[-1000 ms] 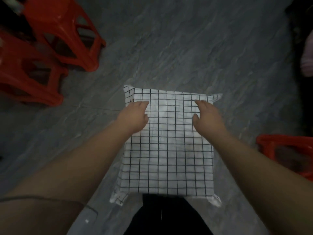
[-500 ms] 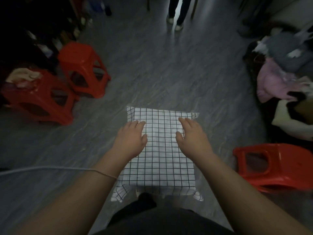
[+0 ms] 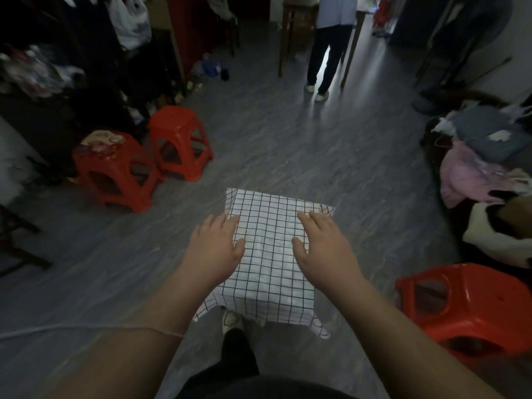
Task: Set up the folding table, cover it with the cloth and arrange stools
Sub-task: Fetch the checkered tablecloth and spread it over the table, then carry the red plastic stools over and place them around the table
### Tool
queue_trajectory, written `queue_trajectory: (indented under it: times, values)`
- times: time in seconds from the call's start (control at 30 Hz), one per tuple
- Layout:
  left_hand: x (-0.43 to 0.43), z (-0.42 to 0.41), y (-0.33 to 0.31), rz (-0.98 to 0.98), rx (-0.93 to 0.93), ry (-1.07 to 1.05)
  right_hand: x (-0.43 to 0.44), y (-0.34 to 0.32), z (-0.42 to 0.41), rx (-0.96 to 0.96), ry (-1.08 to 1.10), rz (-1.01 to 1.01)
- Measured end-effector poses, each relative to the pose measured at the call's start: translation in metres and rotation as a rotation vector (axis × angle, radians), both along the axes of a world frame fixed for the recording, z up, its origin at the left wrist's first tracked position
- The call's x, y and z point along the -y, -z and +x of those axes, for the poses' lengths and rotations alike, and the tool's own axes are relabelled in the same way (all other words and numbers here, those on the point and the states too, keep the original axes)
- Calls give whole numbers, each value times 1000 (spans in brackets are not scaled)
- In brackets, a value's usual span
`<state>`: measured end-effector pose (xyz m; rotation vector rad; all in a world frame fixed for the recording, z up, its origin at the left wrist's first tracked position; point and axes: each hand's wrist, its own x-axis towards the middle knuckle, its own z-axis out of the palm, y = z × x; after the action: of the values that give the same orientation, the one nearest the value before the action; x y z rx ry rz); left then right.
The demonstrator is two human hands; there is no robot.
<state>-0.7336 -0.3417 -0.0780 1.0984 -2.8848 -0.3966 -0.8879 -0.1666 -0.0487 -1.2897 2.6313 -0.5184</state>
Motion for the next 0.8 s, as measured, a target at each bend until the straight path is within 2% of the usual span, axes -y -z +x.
queue_trajectory:
  times: [0.2, 0.4, 0.6, 0.8]
  values:
    - [-79, 39, -25, -48, -10, -14, -75, -13, 38, 3, -6, -47]
    - [-125, 84, -48, -62, 6, -30, -112, -35, 81, 7, -57, -57]
    - [-122, 150, -57, -67, -35, -148, -92, -54, 131, -47, -209, -50]
    - [-92, 262, -57, -73, -39, -373, -21, -55, 213, -79, -420, -35]
